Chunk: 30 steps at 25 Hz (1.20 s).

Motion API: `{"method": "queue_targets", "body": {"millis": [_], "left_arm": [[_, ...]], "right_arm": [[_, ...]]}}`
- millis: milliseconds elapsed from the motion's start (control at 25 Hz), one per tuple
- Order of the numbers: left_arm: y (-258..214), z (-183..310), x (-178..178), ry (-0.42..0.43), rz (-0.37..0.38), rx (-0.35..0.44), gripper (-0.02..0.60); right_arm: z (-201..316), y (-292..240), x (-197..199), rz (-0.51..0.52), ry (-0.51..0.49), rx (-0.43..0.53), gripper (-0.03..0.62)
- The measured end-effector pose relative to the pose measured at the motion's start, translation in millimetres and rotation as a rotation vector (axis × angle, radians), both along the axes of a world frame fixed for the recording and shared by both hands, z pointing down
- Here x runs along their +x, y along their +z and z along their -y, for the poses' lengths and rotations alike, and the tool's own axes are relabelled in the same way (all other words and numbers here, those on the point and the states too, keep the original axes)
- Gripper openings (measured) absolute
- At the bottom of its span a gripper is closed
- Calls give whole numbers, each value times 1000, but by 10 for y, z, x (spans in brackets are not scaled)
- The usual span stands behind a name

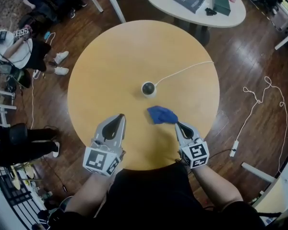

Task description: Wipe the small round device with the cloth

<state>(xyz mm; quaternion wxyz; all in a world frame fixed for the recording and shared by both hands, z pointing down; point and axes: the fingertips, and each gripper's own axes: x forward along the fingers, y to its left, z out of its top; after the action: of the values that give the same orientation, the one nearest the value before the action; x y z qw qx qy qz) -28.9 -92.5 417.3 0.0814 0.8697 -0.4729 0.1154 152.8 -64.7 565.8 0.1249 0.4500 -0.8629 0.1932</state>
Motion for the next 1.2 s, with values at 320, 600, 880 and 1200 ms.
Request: {"method": "queue_targets", "body": {"millis": [320,600,880,1200], "left_arm": [[215,-180,-393,-57,-15,-53,3],[392,-248,-733,-113,-47,-88,3],[433,-260,-850,-134,-57,-110,3],[469,-245,-924,-146,-53,-121,3]], "right_arm": [[265,499,-406,-211,-188,-71,118],[451,899,-559,-384,-271,-135,206],[498,1183,-672,-508,-335,-193,206],[498,1266,-720,-551,-349,-220,201]]}}
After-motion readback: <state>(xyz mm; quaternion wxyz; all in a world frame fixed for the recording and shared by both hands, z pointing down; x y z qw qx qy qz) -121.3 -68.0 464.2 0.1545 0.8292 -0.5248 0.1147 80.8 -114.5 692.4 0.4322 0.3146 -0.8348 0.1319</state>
